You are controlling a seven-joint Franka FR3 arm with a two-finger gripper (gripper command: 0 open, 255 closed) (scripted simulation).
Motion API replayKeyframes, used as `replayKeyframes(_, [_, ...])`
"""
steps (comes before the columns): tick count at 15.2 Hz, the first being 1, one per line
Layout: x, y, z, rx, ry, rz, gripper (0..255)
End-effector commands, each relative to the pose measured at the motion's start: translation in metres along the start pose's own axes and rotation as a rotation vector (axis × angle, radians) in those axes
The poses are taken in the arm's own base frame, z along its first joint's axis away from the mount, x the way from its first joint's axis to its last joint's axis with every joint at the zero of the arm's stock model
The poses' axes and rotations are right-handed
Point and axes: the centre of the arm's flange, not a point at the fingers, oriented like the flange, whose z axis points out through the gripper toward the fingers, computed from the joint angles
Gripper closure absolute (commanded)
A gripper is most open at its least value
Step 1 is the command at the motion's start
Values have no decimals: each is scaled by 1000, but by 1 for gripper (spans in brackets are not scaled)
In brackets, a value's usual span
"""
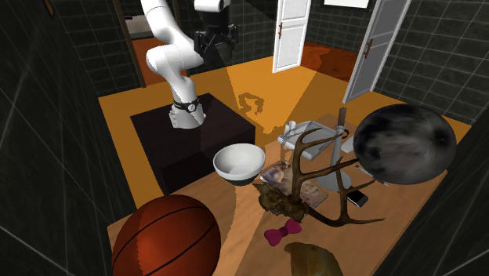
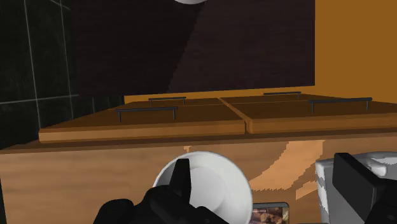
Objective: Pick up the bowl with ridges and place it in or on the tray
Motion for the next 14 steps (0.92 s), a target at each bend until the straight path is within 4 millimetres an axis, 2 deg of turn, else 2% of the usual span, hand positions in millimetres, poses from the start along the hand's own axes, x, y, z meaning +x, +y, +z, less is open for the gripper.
replayKeyframes(1, [0,0,0,0,0,0,0])
replayKeyframes(14, [106,-35,127,-62,54,56,0])
